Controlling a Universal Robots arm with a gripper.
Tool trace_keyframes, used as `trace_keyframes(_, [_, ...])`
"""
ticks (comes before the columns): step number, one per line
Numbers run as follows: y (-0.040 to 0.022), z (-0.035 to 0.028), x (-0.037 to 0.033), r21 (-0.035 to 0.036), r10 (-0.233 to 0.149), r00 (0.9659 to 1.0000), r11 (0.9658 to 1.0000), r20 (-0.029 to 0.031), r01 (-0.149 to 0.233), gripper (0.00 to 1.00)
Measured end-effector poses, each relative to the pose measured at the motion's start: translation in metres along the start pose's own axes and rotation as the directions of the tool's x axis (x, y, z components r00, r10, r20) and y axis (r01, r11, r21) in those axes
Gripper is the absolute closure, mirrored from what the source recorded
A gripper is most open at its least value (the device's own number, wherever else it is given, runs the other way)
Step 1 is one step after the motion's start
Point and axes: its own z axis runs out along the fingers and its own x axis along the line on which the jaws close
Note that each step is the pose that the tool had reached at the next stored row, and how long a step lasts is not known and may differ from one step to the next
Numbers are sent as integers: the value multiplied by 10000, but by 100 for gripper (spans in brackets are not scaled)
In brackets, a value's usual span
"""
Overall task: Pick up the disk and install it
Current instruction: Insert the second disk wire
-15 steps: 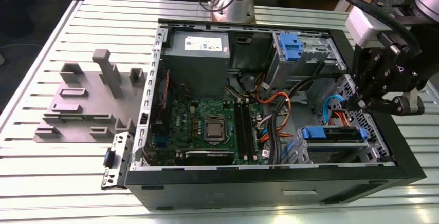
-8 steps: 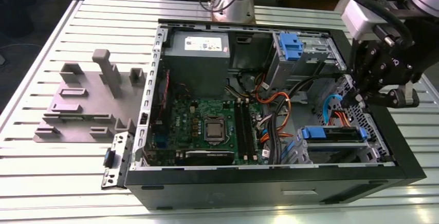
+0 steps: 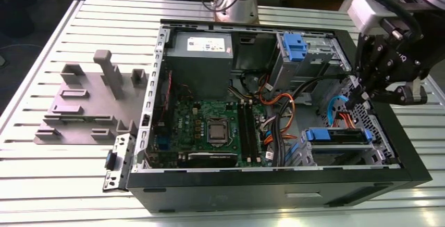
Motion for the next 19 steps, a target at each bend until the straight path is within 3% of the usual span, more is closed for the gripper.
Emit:
trace_keyframes(2, [0,-4,-3,0,0,10000,10000,1,0,89])
trace_keyframes(10, [1,39,-20,-25,-6,9999,10000,-169,5,89])
trace_keyframes(13, [1,53,-24,-30,-7,9998,10000,-180,6,83])
trace_keyframes(14, [1,54,-26,-30,-7,9998,10000,-181,7,76])
trace_keyframes(19, [15,58,-32,-31,-7,9998,10000,-182,6,76])
